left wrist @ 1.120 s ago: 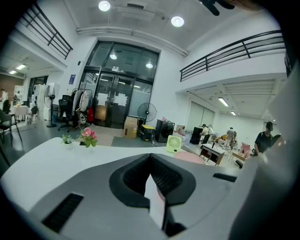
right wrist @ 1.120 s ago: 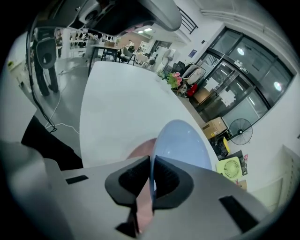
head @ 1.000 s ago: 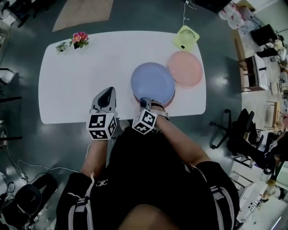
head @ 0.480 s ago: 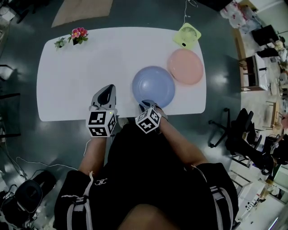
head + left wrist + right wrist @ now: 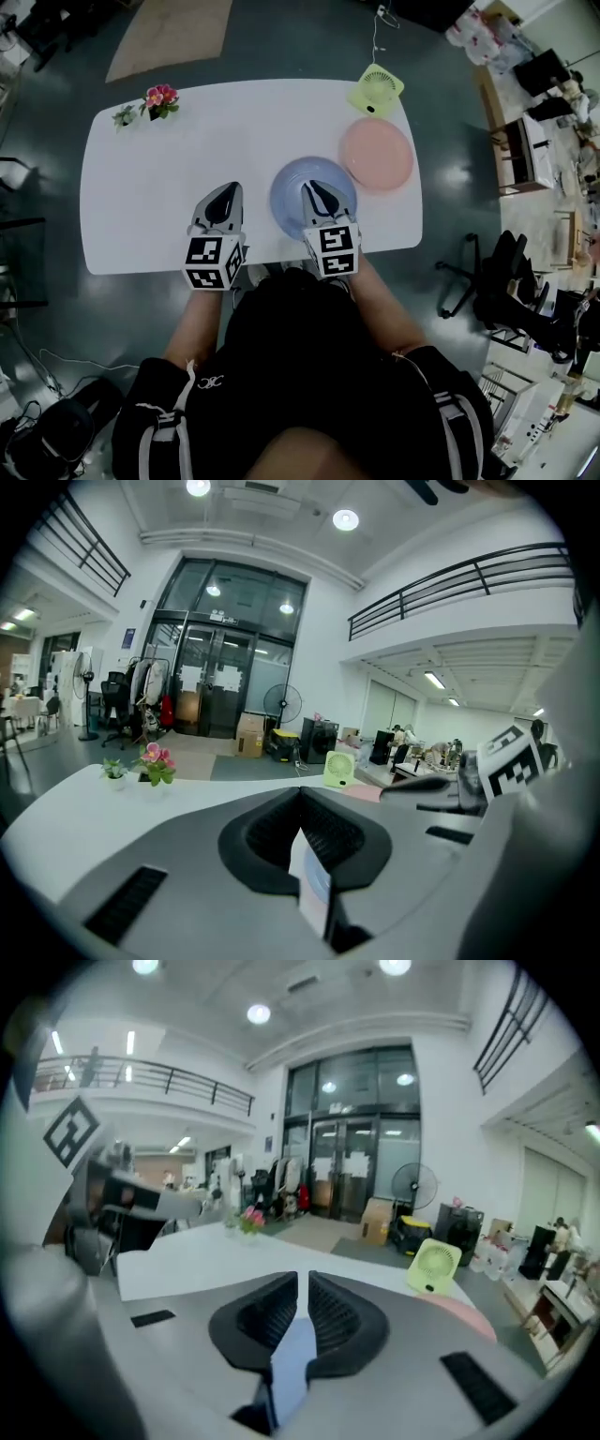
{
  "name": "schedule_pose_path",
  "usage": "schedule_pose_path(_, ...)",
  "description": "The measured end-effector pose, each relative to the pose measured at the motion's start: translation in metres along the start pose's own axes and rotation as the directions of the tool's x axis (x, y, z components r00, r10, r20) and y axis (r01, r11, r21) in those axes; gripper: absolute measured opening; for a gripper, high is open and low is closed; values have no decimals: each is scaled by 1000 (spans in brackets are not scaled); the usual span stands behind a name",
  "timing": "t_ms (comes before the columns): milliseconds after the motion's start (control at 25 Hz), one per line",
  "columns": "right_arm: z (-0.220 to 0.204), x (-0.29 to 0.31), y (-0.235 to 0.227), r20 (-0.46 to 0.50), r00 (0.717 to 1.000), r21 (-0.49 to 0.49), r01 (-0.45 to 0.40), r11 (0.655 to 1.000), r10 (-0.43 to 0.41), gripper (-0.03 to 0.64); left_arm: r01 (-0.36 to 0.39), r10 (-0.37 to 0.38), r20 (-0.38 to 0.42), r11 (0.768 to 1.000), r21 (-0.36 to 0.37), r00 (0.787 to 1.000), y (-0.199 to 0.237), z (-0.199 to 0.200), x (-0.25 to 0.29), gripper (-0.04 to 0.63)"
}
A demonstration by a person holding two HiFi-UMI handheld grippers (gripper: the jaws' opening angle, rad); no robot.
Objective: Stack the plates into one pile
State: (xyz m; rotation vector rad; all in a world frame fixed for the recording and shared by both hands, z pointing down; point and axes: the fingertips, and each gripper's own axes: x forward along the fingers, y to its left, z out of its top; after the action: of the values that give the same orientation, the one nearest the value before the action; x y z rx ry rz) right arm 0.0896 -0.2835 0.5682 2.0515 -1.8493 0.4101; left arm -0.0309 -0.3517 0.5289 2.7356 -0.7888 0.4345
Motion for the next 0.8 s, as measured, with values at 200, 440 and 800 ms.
schedule_pose_path(200, 89, -30, -50, 259, 958, 70, 105, 992, -120, 15, 28, -30, 41, 999, 32, 999, -22, 33, 4, 14)
schedule_pose_path(440, 145, -68, -71, 409, 895, 121, 143, 982, -181, 15, 46, -55, 128, 996, 74, 990, -44, 84, -5, 14)
schedule_pose_path(800, 161, -92, -72, 439, 874, 117, 173, 978, -208, 15, 81, -103, 183, 989, 123, 978, -67, 117, -18, 14)
